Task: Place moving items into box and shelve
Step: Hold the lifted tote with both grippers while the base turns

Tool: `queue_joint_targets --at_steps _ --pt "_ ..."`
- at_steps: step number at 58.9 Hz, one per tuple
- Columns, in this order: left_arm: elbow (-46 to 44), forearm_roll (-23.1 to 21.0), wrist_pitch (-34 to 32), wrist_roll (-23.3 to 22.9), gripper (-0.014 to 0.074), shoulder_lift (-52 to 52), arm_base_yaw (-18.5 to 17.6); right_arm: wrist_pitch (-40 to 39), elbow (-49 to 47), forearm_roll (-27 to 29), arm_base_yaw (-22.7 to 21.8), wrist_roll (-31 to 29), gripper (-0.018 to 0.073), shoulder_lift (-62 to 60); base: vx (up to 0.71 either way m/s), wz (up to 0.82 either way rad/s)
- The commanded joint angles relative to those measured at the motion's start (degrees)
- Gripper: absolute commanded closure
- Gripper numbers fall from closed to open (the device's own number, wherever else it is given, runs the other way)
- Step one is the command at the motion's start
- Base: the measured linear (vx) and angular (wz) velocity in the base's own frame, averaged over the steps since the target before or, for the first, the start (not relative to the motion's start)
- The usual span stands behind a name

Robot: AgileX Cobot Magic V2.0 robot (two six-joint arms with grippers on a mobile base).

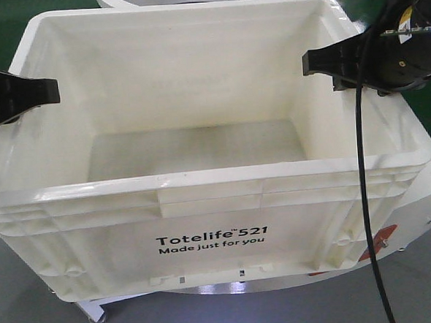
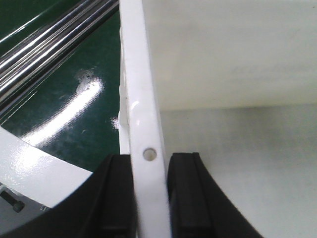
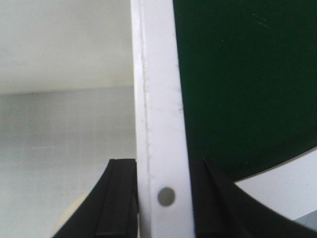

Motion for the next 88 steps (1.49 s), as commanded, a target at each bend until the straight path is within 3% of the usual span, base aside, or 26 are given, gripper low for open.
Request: queue_joint_targets --at_steps 1,17,30,51,88 --pt "-2.5 2.9 -7.2 0.2 0.047 -1.9 -0.6 -4.9 -2.1 -4.5 0.0 -1.1 0.0439 -2.6 0.0 0.0" --pt "-2.5 3.0 -7.2 0.2 0.047 -1.9 -0.6 -5.0 -2.1 -4.5 0.0 -1.3 0.045 -2.5 0.0 0.0" --pt "-2.5 3.1 -7.7 0.2 0.0479 -1.9 -0.6 -5.2 -2.1 -4.5 0.0 -1.3 0.0581 -2.5 0.0 0.0" --pt "-2.5 4.5 -7.1 0.2 0.0619 -1.9 -0.6 -5.1 -2.1 -4.5 0.0 -1.3 0.0575 -2.5 0.0 0.0" --pt "-2.5 4.5 -7.0 0.2 0.062 -1.9 -0.6 -5.2 -2.1 -4.5 0.0 -1.3 0.0575 -2.5 0.0 0.0"
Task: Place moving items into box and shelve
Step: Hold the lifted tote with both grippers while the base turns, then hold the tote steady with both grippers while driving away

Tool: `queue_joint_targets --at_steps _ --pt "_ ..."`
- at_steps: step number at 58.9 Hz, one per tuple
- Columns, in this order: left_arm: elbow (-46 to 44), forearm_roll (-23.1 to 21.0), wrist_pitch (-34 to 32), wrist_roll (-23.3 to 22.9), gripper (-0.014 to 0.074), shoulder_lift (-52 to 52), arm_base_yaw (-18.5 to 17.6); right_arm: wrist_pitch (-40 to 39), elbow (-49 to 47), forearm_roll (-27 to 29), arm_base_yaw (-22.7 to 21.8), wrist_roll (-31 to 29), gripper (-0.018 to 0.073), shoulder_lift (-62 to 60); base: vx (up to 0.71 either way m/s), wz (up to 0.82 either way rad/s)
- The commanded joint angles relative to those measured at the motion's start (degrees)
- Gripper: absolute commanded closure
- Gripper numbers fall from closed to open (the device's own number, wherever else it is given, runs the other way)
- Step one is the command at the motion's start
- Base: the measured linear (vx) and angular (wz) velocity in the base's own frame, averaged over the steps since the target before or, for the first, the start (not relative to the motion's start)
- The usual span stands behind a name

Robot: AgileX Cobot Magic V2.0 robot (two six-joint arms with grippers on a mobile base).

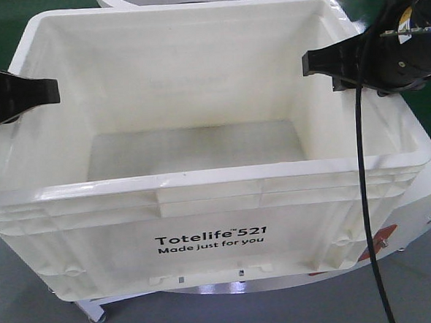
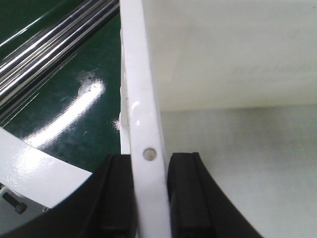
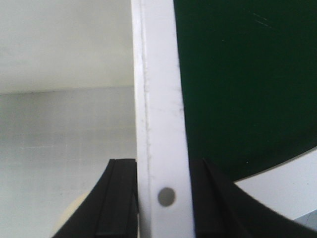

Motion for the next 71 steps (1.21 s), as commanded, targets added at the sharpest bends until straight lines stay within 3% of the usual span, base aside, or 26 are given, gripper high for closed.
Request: queue_joint_targets --at_steps 1,33,71 --pt "-2.5 3.9 -7.0 0.2 0.062 -1.9 -0.5 -5.2 -2.1 -4.6 0.0 -1.2 0.0575 -2.5 0.0 0.0" --pt "-2.5 3.9 -7.0 0.2 0.062 -1.9 -0.5 -5.2 -2.1 -4.6 0.0 -1.2 0.0575 -2.5 -0.04 0.1" --pt "-2.5 3.9 -7.0 0.2 0.062 -1.9 -0.5 -5.1 -2.1 -4.6 0.0 -1.2 0.0575 -2.5 -0.08 0.38"
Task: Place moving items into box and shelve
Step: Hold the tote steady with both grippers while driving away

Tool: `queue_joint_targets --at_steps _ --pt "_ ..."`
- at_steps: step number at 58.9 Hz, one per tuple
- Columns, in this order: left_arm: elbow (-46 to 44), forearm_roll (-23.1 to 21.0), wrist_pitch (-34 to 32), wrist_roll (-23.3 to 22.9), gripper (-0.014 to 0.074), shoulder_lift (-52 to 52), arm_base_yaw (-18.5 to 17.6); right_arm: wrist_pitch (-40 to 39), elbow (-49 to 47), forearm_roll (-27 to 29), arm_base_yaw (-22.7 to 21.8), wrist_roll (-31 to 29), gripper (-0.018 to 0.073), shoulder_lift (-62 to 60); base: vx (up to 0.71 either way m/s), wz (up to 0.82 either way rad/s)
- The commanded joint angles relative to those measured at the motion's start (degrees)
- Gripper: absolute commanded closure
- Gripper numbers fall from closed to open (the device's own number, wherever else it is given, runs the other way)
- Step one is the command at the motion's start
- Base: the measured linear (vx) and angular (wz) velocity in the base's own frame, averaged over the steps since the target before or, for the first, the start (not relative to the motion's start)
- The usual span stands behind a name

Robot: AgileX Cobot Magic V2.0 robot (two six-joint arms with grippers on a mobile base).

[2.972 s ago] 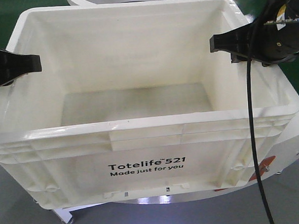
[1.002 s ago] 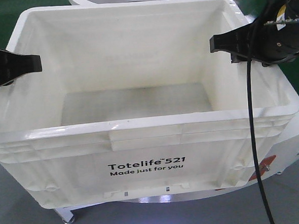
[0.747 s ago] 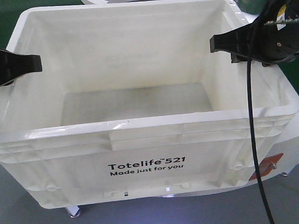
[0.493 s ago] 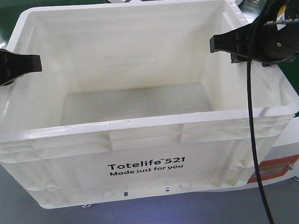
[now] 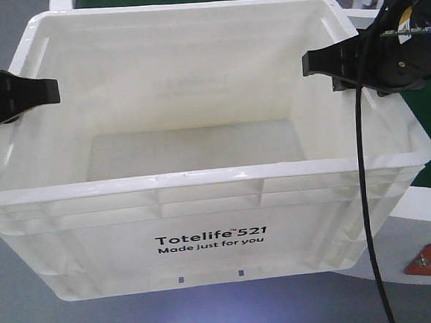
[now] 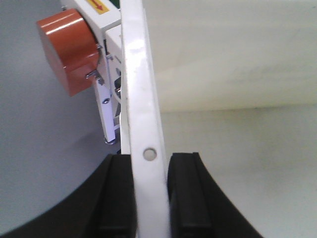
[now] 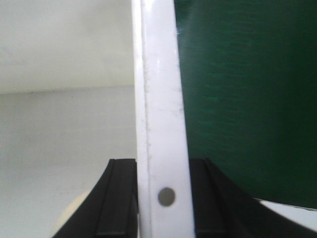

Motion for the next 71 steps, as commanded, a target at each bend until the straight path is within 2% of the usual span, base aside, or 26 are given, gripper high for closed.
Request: queue_joint_targets --at_steps 1,71 --pt "-2.5 3.8 -7.0 0.3 0.062 -1.9 -0.5 -5.1 -2.1 -4.5 0.0 -1.1 0.0575 -2.5 -0.08 0.4" --pt "-2.5 3.8 -7.0 0.3 0.062 -1.9 -0.5 -5.2 -2.1 -4.5 0.0 -1.1 0.0575 -2.5 -0.1 0.45"
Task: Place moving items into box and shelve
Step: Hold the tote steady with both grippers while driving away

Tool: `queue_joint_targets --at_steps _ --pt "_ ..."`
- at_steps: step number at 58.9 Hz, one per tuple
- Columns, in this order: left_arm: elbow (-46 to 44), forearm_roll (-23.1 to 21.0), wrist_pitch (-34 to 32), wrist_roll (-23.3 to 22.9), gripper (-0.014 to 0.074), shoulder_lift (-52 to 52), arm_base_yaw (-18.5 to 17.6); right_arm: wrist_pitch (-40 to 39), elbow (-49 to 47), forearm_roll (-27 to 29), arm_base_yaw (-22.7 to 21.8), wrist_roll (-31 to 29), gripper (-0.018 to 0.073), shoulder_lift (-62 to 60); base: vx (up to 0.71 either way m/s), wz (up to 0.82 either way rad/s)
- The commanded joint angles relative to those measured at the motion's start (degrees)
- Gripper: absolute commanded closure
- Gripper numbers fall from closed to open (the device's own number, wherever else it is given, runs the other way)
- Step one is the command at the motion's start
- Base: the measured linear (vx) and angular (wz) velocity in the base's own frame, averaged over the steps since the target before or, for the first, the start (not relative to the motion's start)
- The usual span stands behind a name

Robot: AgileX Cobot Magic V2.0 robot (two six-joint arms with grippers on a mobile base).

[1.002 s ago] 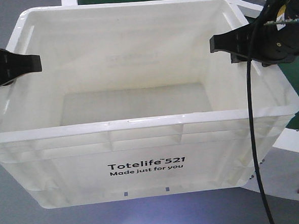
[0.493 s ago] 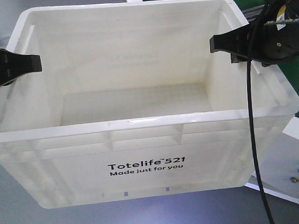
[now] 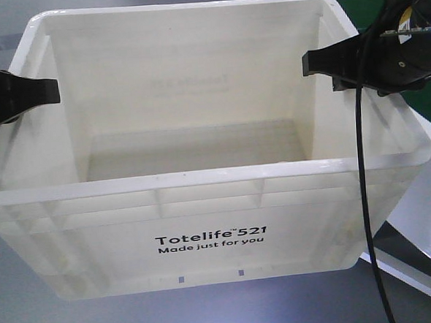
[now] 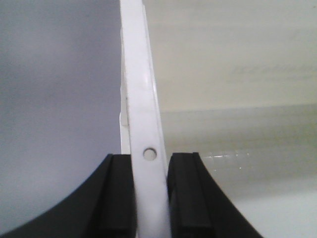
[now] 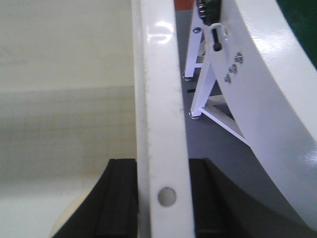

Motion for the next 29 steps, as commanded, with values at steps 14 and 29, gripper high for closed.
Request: queue_joint_targets --at_steps 14,29 --pt "-2.5 3.8 -7.0 0.3 0.062 -1.9 -0.5 -5.2 -2.1 -4.5 0.0 -1.1 0.0575 -2.5 -0.11 0.54" --pt "-2.5 3.8 -7.0 0.3 0.062 -1.9 -0.5 -5.2 -2.1 -4.5 0.0 -1.1 0.0575 -2.5 -0.1 0.6"
